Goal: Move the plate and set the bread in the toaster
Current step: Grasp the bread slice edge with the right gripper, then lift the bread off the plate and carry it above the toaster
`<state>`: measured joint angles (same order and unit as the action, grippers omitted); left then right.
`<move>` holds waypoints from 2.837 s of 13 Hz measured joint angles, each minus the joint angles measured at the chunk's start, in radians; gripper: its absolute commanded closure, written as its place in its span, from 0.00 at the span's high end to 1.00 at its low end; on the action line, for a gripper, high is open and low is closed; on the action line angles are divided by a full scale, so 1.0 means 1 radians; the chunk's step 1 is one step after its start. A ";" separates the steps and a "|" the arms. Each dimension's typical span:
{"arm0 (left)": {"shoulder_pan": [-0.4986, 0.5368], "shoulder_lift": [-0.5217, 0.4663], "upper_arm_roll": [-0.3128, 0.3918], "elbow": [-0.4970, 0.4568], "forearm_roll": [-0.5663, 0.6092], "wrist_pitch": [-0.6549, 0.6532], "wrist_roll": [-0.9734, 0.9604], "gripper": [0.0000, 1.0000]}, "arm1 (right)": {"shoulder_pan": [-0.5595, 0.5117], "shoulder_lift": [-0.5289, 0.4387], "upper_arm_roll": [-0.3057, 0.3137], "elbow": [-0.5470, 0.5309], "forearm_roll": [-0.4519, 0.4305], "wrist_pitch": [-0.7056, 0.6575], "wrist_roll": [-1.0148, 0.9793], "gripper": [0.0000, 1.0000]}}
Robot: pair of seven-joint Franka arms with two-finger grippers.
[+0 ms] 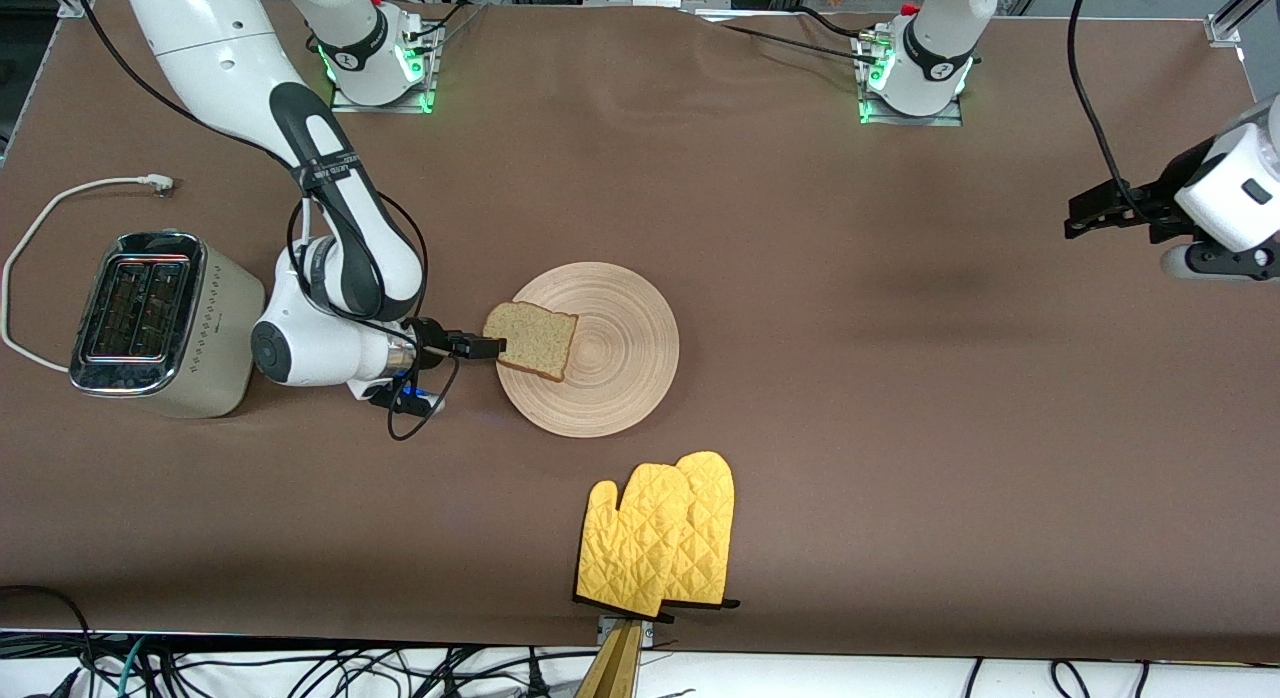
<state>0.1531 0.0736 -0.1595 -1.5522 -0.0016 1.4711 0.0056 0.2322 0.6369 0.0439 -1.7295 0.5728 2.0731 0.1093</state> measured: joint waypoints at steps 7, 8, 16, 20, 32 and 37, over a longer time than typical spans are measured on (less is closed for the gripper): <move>-0.053 0.015 0.008 0.011 -0.009 0.036 -0.160 1.00 | 0.003 -0.006 0.007 -0.013 0.005 -0.002 0.108 1.00; -0.053 0.019 0.012 0.011 -0.011 0.041 -0.162 1.00 | 0.006 -0.006 0.012 -0.014 0.005 -0.002 0.124 1.00; -0.044 0.019 0.018 0.015 -0.011 0.024 -0.083 1.00 | 0.023 -0.006 0.018 -0.037 0.006 0.001 0.144 0.11; -0.044 0.019 0.014 0.018 -0.011 0.017 -0.069 1.00 | 0.027 -0.009 0.019 -0.035 0.007 0.006 0.144 0.00; -0.044 0.059 0.017 0.018 -0.010 0.039 -0.062 1.00 | 0.039 -0.028 0.019 0.025 -0.186 0.018 0.141 0.00; -0.042 0.077 0.014 0.018 -0.009 0.041 -0.059 1.00 | 0.043 -0.044 0.006 0.093 -0.317 -0.061 0.141 0.00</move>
<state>0.1111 0.1505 -0.1452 -1.5337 -0.0110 1.5120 -0.0536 0.2754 0.5934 0.0503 -1.6363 0.2557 2.0124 0.2504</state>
